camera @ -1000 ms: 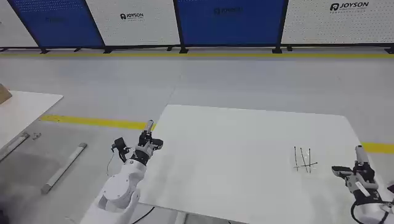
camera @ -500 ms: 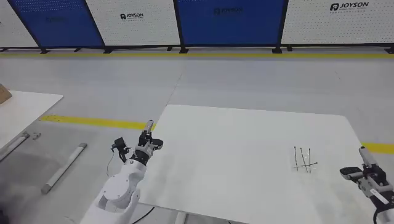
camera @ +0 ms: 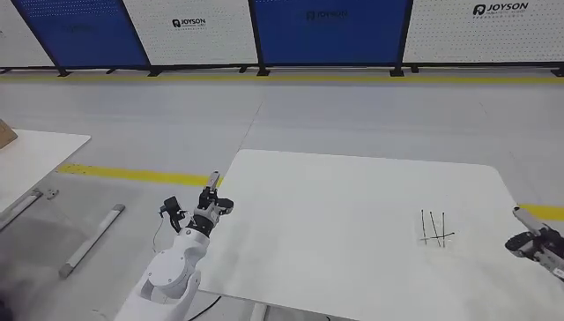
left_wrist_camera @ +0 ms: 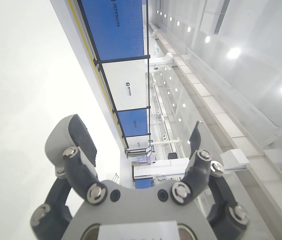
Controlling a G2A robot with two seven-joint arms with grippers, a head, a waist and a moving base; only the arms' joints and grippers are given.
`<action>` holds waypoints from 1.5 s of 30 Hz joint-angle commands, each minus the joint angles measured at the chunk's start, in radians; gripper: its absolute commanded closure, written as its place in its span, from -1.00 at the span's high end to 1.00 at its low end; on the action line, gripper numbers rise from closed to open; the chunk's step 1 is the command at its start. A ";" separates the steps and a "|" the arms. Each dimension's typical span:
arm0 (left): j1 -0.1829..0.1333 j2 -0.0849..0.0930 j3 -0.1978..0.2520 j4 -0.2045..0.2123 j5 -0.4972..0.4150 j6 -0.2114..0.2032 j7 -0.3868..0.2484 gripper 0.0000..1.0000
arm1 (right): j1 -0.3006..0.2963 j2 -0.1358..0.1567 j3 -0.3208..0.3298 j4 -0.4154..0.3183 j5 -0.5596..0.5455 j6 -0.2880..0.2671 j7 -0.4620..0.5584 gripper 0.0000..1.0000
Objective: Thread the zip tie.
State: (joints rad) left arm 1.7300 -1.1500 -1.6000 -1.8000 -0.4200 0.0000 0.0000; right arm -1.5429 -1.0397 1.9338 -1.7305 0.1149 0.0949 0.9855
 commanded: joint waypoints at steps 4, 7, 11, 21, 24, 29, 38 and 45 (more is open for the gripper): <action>0.000 0.000 0.000 0.000 0.000 0.000 0.000 1.00 | 0.182 0.028 -0.111 0.148 -0.122 0.056 0.232 1.00; 0.000 0.000 0.000 0.000 0.000 0.000 0.000 1.00 | 0.251 0.034 -0.186 0.222 -0.210 0.078 0.247 1.00; 0.000 0.000 0.000 0.000 0.000 0.000 0.000 1.00 | 0.256 0.034 -0.190 0.227 -0.214 0.081 0.240 1.00; 0.000 0.000 0.000 0.000 0.000 0.000 0.000 1.00 | 0.254 0.035 -0.194 0.234 -0.232 0.090 0.233 1.00; 0.000 0.000 0.000 0.000 0.000 0.000 0.000 1.00 | 0.284 0.040 -0.232 0.228 -0.315 0.132 0.231 1.00; 0.000 0.000 0.000 0.000 0.000 0.000 0.000 1.00 | 0.373 0.056 -0.298 0.244 -0.471 0.198 0.303 1.00; 0.000 0.000 0.000 0.000 0.000 0.000 0.000 1.00 | 0.556 0.064 -0.538 0.420 -0.581 0.154 0.405 1.00; 0.000 0.000 0.000 0.000 0.000 0.000 0.000 1.00 | 0.584 0.068 -0.573 0.454 -0.589 0.148 0.405 1.00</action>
State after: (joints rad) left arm 1.7300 -1.1500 -1.6000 -1.8000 -0.4200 0.0000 0.0000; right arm -0.9585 -0.9721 1.3613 -1.2770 -0.4746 0.2424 1.3900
